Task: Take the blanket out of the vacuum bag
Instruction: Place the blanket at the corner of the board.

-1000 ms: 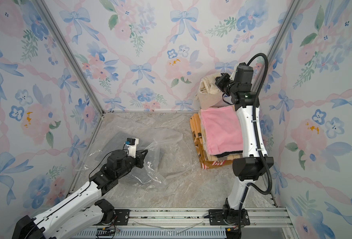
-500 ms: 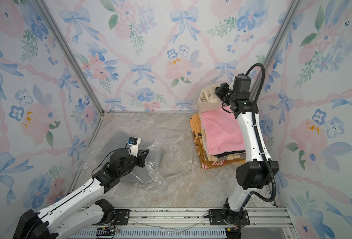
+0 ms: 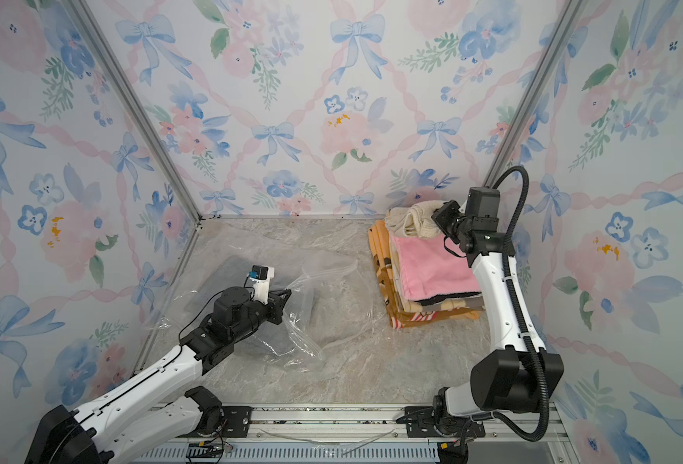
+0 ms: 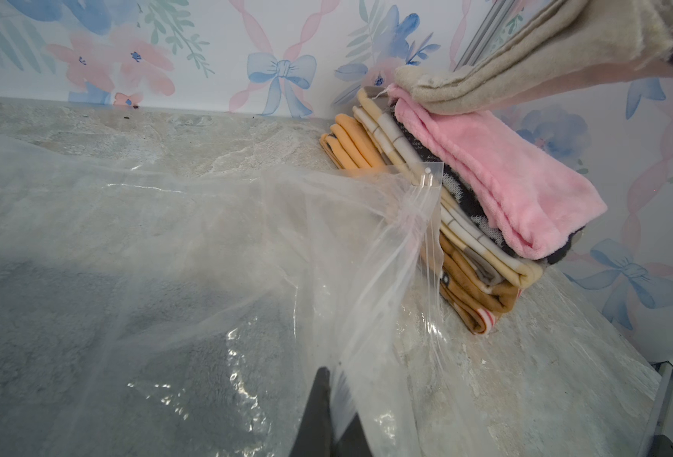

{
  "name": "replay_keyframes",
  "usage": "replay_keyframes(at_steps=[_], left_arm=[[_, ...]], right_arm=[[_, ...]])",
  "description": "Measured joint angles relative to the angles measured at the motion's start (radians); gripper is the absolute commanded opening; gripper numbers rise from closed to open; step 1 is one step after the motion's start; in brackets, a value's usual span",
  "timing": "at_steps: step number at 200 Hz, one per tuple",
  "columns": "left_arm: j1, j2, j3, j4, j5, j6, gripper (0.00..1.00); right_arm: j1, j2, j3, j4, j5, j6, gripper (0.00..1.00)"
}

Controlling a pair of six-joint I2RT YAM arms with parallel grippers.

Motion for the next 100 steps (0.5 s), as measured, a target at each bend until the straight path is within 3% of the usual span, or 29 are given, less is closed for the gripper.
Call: replay_keyframes(at_steps=[50, 100], left_arm=[[-0.001, -0.008, 0.0, 0.0, 0.0, -0.005, 0.0], [-0.001, -0.014, -0.002, 0.001, 0.004, -0.005, 0.0]], right_arm=[[-0.03, -0.085, -0.184, -0.053, -0.016, -0.001, 0.02], [-0.033, -0.118, -0.252, -0.085, -0.02, -0.015, 0.17]])
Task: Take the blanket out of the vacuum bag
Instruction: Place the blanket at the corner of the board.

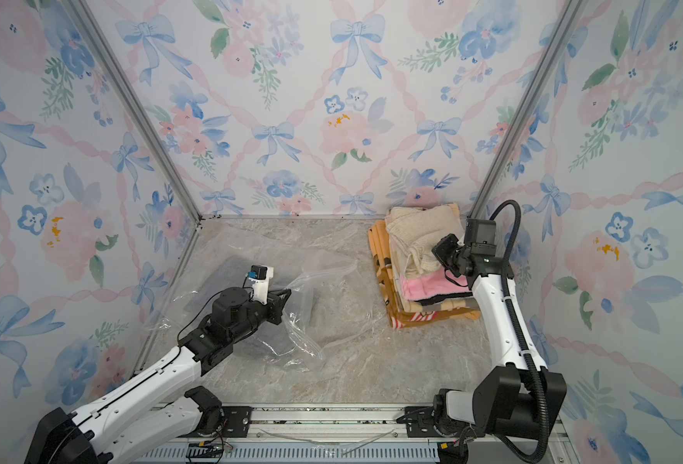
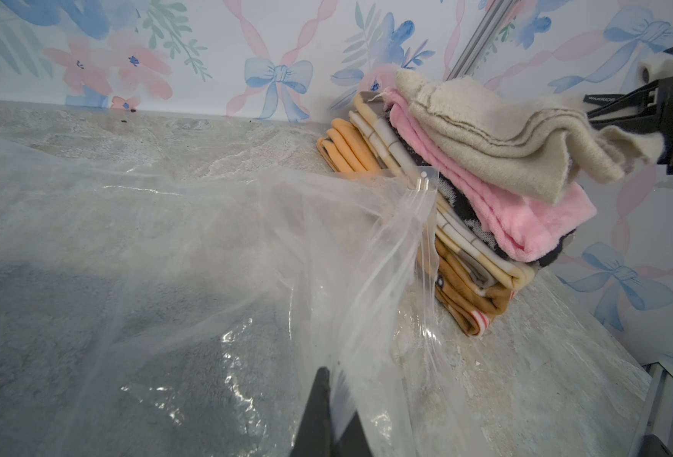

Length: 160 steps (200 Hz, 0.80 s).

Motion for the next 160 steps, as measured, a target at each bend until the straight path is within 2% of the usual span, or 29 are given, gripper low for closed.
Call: replay_keyframes(at_steps=[47, 78, 160], left_arm=[[0.0, -0.027, -0.014, -0.001, -0.001, 0.0, 0.0], [0.0, -0.043, -0.024, 0.0, -0.001, 0.0, 0.0], [0.0, -0.039, -0.031, 0.006, -0.001, 0.001, 0.0]], right_arm=[[-0.013, -0.017, -0.042, -0.021, -0.008, -0.015, 0.39], [-0.024, -0.07, -0.085, -0.05, -0.011, -0.039, 0.5], [-0.106, -0.252, -0.169, -0.223, -0.032, -0.125, 0.58]])
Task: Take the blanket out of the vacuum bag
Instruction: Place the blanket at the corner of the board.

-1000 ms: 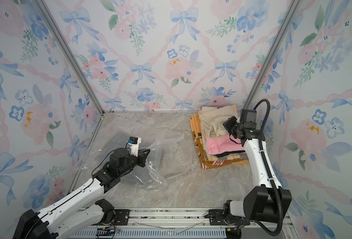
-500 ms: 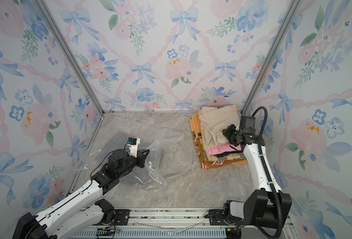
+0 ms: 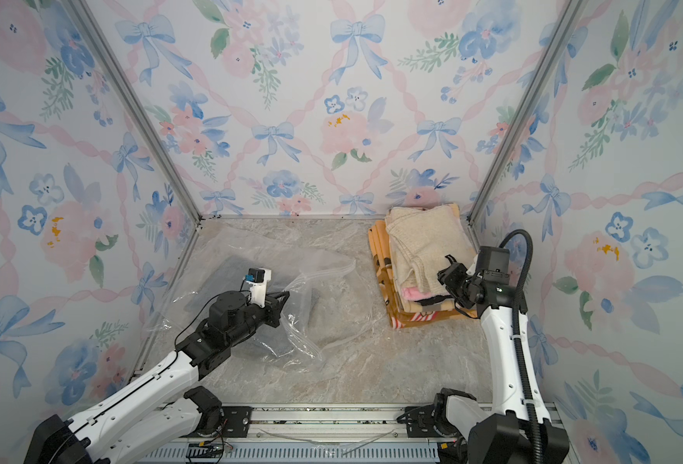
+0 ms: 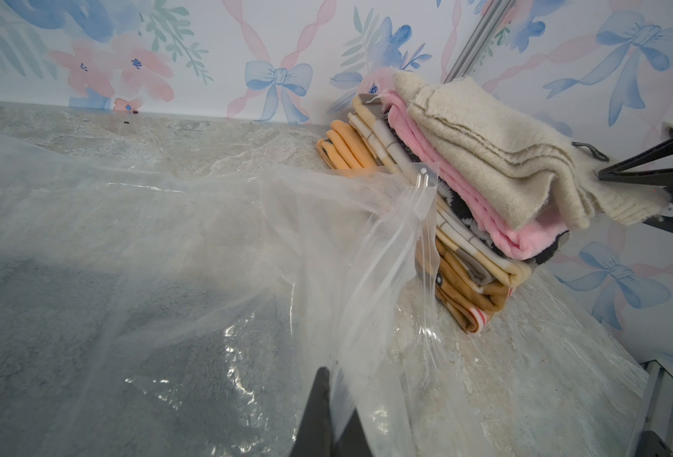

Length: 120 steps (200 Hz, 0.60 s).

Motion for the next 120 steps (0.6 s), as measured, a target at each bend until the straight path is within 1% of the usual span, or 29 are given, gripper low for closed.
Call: replay_keyframes(at_steps=[35, 59, 71, 84, 96, 104, 115, 120], left_arm=[[0.002, 0.011, 0.0, 0.002, 0.001, 0.004, 0.0], [0.006, 0.023, 0.0, 0.006, 0.008, 0.007, 0.0], [0.007, 0.033, 0.003, 0.01, 0.013, 0.007, 0.0], [0.008, 0.044, 0.008, 0.012, 0.023, 0.007, 0.0], [0.008, 0.049, 0.013, 0.016, 0.031, 0.007, 0.0], [0.008, 0.049, 0.014, 0.017, 0.036, 0.007, 0.0], [0.008, 0.049, 0.017, 0.019, 0.043, 0.007, 0.0], [0.008, 0.049, 0.018, 0.02, 0.045, 0.007, 0.0]], right_arm=[[-0.011, -0.069, 0.011, -0.104, 0.008, -0.049, 0.59], [0.028, -0.076, 0.094, -0.159, 0.043, -0.086, 0.59], [0.083, -0.063, 0.16, -0.175, 0.078, -0.116, 0.59], [0.172, -0.033, 0.245, -0.185, 0.131, -0.154, 0.6], [0.261, 0.003, 0.313, -0.187, 0.185, -0.192, 0.65], [0.321, 0.035, 0.356, -0.185, 0.232, -0.226, 0.67], [0.383, 0.08, 0.404, -0.182, 0.285, -0.266, 0.69], [0.407, 0.107, 0.425, -0.183, 0.308, -0.287, 0.71]])
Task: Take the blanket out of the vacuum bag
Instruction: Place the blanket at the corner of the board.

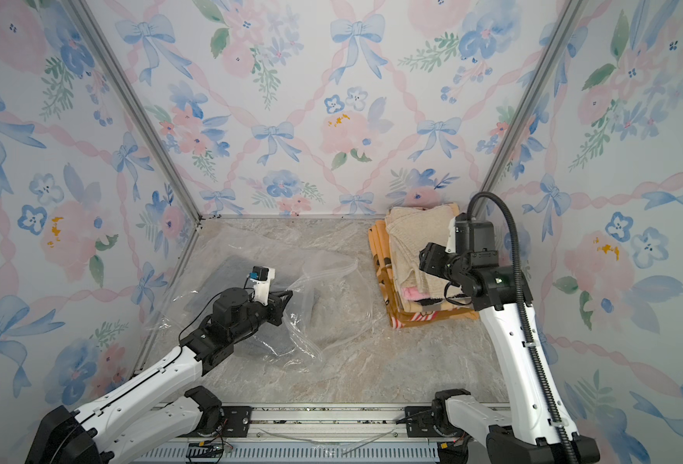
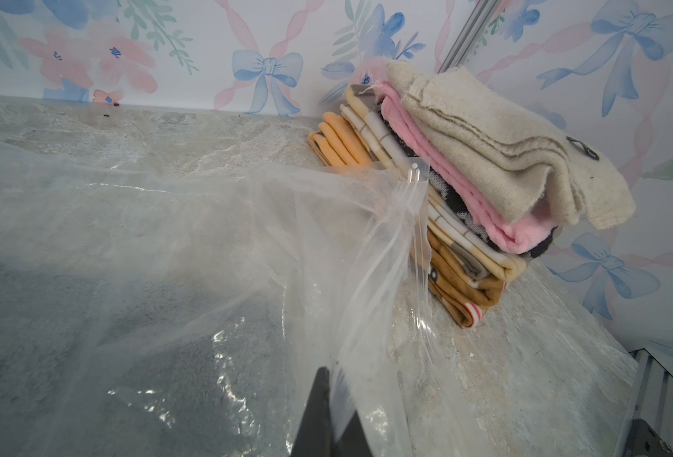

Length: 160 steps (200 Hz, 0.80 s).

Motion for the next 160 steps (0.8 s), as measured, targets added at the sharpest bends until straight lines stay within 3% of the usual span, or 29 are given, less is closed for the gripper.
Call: replay_keyframes(at_steps=[85, 160], left_arm=[[0.001, -0.039, 0.001, -0.029, -0.002, -0.008, 0.0], [0.005, -0.082, 0.001, -0.084, -0.034, -0.008, 0.0]], right_arm=[[0.189, 0.533, 0.288, 0.173, 0.344, -0.377, 0.75], [0.22, 0.855, 0.479, 0.2, 0.461, -0.525, 0.68]])
